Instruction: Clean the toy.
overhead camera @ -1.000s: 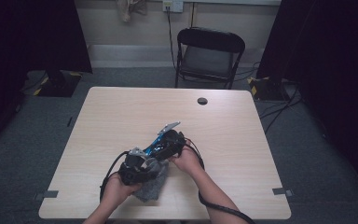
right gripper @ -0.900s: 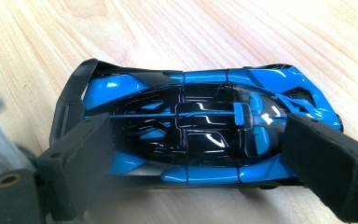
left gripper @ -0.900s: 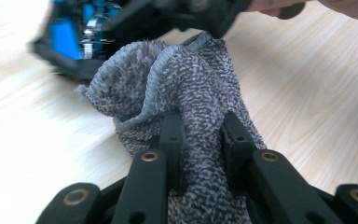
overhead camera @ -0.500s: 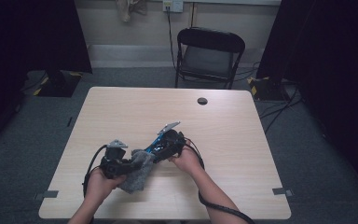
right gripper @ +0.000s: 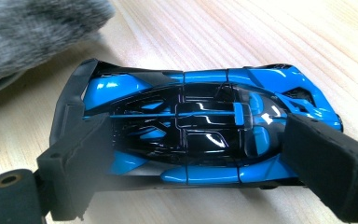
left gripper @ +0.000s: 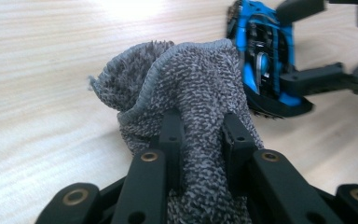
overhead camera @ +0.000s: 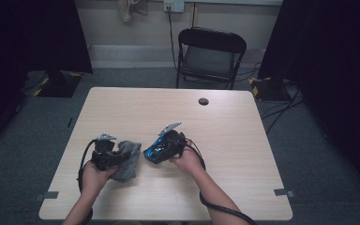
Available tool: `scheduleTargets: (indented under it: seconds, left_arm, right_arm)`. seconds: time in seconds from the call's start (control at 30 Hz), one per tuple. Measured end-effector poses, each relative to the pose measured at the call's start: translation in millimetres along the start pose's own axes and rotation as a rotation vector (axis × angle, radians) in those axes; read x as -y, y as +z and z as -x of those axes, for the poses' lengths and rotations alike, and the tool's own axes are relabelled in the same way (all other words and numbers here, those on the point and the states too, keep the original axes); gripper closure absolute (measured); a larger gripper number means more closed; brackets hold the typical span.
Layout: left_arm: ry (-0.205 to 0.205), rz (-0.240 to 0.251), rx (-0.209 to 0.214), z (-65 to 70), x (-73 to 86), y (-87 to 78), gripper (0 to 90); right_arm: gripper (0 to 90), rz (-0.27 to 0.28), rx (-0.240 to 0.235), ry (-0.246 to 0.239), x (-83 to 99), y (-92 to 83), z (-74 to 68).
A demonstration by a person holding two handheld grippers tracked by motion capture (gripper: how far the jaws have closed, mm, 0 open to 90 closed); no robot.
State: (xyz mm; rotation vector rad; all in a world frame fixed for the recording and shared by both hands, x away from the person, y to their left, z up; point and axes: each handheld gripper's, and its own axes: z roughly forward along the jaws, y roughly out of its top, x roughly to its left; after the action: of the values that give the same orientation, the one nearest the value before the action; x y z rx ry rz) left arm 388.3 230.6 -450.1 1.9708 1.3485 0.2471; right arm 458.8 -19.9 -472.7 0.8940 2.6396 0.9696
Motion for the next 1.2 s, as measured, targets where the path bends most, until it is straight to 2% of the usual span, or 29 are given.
scheduleTargets:
  seconds: [0.1, 0.33, 0.47, 0.77, 1.2]
  left_arm:
    - [0.018, 0.001, -0.005, -0.5, -1.6, 5.1, 73.8]
    - [0.010, -0.024, -0.038, -1.2, 0.5, 19.9, 73.3]
    - [0.042, -0.049, -0.042, 4.5, 0.7, 26.6, 73.3]
    - [0.069, -0.073, -0.007, 17.6, 0.0, 31.8, 73.3]
    - [0.060, -0.087, 0.034, 28.3, 5.6, 28.6, 73.3]
  right_arm:
    - [8.9, 0.000, 0.000, 0.000, 0.0, 0.0, 0.0]
    - [8.9, 0.001, 0.001, 0.001, 0.1, 0.0, -0.2]
    - [8.9, -0.001, 0.001, -0.001, -0.2, 0.1, -0.2]
    - [8.9, -0.008, 0.000, 0.001, -1.0, 0.1, -0.7]
    - [8.9, -0.009, -0.001, 0.002, -1.0, 0.1, -0.7]
